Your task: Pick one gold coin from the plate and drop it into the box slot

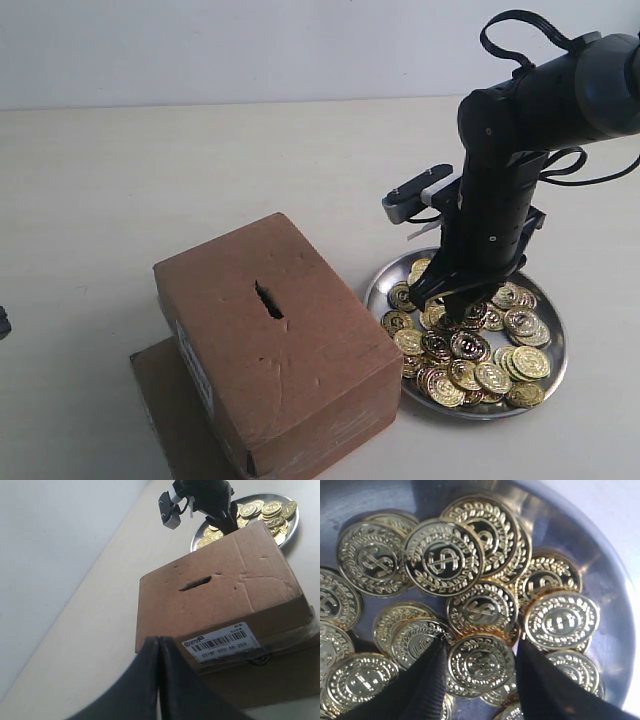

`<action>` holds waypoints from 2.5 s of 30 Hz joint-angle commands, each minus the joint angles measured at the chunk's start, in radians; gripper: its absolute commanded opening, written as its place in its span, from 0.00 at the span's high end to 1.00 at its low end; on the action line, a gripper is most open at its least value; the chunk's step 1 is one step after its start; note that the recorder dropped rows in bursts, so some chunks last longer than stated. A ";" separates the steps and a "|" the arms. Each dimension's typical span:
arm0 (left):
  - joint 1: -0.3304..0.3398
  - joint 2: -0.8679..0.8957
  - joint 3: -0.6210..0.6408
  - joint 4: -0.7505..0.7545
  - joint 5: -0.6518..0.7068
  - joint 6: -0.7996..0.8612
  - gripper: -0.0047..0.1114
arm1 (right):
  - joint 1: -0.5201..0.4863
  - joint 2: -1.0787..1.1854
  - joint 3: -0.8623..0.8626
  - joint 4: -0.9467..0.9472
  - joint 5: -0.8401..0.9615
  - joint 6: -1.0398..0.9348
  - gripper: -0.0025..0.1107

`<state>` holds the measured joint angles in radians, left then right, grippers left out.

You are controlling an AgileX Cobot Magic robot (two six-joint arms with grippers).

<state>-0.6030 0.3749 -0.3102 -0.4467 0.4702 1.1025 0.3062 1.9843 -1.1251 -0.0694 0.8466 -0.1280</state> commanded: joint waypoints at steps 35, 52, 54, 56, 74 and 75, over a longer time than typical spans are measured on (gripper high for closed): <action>-0.169 0.219 -0.010 -0.236 -0.044 0.994 0.47 | 0.081 -0.473 0.001 0.879 0.374 -0.819 0.68; -0.460 0.359 -0.126 -0.241 -0.111 0.994 0.48 | 0.425 -0.483 0.001 0.872 0.374 -0.855 0.68; -0.487 0.366 -0.126 -0.241 -0.121 0.994 0.53 | 0.426 -0.483 0.001 0.869 0.374 -0.855 0.68; -0.508 0.373 -0.126 -0.241 -0.135 0.994 0.58 | 0.426 -0.483 0.001 0.869 0.374 -0.855 0.68; -0.595 0.488 -0.147 -0.241 -0.276 0.994 0.63 | 0.426 -0.483 0.001 0.874 0.374 -0.855 0.68; -0.595 0.488 -0.147 -0.241 -0.274 0.994 0.66 | 0.426 -0.483 0.001 0.871 0.374 -0.855 0.68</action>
<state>-1.1926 0.8592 -0.4490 -0.6805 0.2122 2.0966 0.7300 1.5107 -1.1251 0.8001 1.2204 -0.9757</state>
